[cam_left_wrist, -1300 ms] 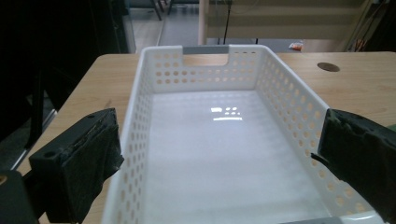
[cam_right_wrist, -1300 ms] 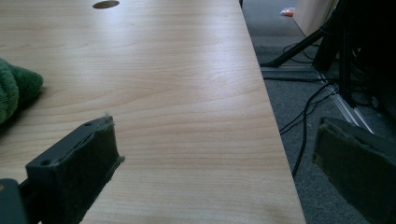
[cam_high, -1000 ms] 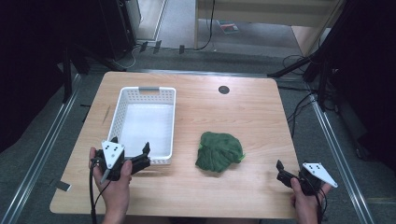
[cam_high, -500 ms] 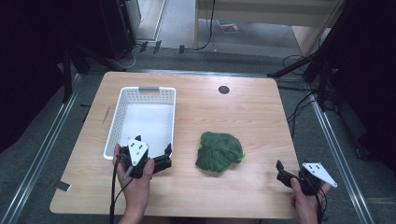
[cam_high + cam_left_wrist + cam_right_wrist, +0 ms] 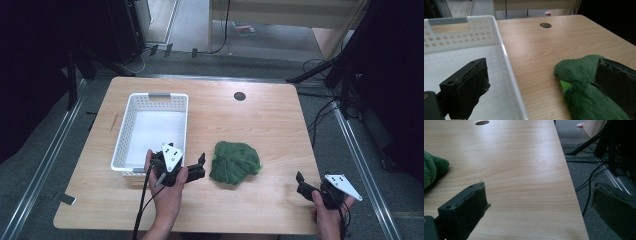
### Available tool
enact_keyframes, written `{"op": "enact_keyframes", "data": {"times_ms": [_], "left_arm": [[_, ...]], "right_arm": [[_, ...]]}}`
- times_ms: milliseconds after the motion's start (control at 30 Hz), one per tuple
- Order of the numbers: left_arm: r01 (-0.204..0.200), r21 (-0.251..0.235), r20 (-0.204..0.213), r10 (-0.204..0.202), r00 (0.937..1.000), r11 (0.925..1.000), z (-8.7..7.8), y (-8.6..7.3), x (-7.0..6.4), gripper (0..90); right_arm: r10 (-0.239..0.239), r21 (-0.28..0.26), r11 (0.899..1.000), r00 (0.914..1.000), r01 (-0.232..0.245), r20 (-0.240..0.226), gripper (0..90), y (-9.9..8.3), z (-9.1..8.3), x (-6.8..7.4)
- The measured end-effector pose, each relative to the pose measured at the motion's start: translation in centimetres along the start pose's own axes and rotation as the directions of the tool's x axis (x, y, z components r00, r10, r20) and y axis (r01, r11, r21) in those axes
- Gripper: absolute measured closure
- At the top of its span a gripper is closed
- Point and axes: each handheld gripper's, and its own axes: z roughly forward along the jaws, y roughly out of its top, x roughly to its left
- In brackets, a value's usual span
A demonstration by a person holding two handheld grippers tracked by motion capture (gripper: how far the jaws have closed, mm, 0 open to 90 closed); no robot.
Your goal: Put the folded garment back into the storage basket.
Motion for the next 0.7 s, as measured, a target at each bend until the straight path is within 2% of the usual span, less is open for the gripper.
{"op": "enact_keyframes", "data": {"times_ms": [233,333,700], "left_arm": [[-0.016,0.009,0.03,0.015,0.9994,0.9998,0.7,0.0,-1.3,0.0],[-0.048,0.011,0.021,0.048,0.9986,0.9988,1.0,0.0,-2.0,0.0],[-0.059,0.049,0.087,0.054,0.9947,0.9971,2.9,0.0,-4.4,0.0]], "right_arm": [[-0.005,0.005,1.0,1.0,0.005,0.0,0.3,0.0,0.1,0.1],[-0.006,0.006,1.0,1.0,0.006,0.0,0.3,0.0,0.1,0.1],[-0.007,0.009,1.0,1.0,0.007,-0.002,0.4,0.0,0.1,0.1]]}}
